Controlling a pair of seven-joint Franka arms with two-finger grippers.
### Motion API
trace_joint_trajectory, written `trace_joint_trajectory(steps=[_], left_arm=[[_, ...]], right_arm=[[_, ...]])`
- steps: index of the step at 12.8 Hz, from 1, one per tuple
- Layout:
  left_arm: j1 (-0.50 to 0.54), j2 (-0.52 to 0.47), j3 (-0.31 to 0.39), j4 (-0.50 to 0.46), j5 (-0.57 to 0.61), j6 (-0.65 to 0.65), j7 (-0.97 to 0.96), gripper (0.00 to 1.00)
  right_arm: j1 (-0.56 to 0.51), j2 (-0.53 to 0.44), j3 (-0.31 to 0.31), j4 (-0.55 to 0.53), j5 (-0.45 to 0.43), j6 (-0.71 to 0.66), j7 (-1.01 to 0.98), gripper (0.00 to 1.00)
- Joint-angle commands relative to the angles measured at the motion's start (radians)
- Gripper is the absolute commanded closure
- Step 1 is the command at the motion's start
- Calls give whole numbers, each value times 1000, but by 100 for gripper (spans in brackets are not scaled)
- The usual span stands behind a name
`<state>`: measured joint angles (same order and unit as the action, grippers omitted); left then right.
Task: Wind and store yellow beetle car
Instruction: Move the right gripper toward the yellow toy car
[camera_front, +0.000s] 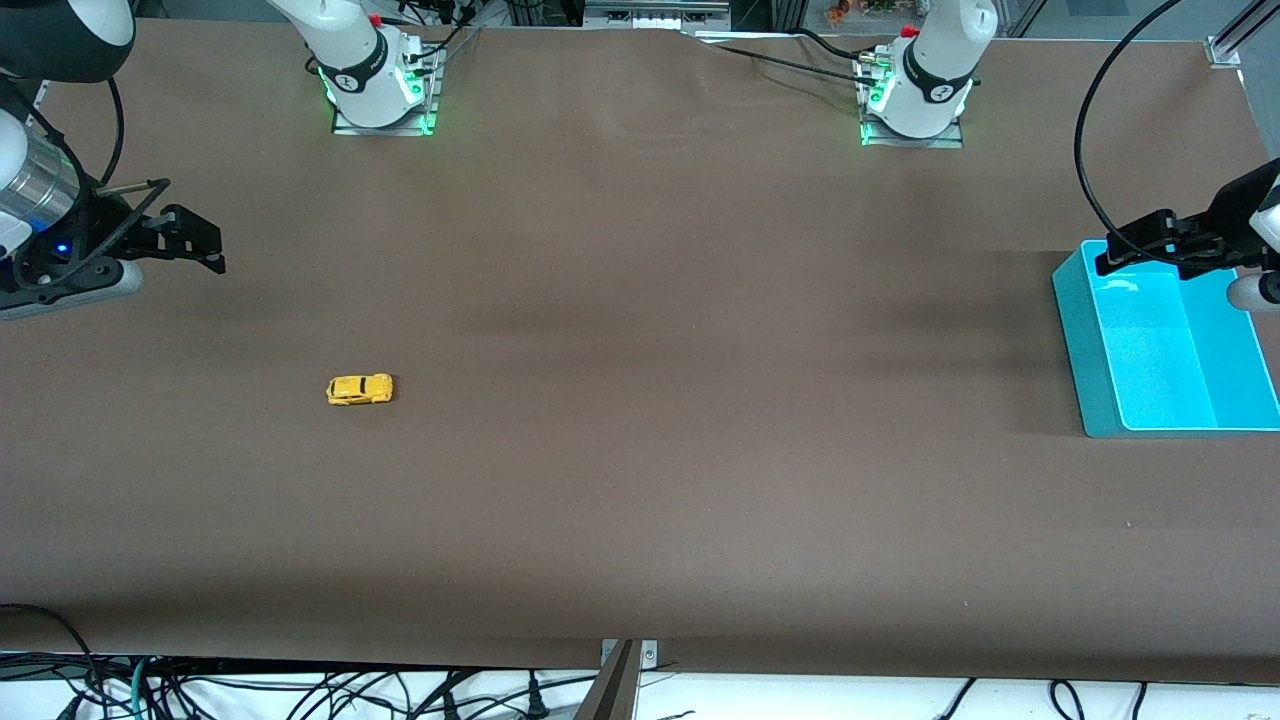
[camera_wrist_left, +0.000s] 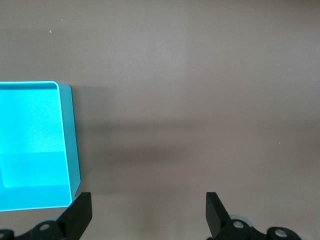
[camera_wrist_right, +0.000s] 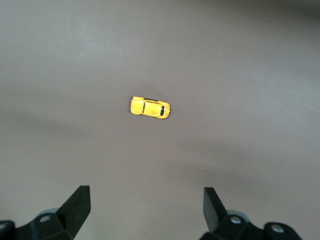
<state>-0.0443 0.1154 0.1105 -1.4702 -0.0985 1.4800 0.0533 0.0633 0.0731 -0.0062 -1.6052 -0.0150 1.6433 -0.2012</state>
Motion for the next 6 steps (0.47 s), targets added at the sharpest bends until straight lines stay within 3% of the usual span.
trace_joint_trajectory(steps=[1,6], left_arm=[[-3,6,-3,16,25,0,3,0],[-3,6,-3,16,25,0,3,0]], right_arm=[[4,1,-3,24,13,-26,20,0],[4,10,0,16,27,-11,20,0]])
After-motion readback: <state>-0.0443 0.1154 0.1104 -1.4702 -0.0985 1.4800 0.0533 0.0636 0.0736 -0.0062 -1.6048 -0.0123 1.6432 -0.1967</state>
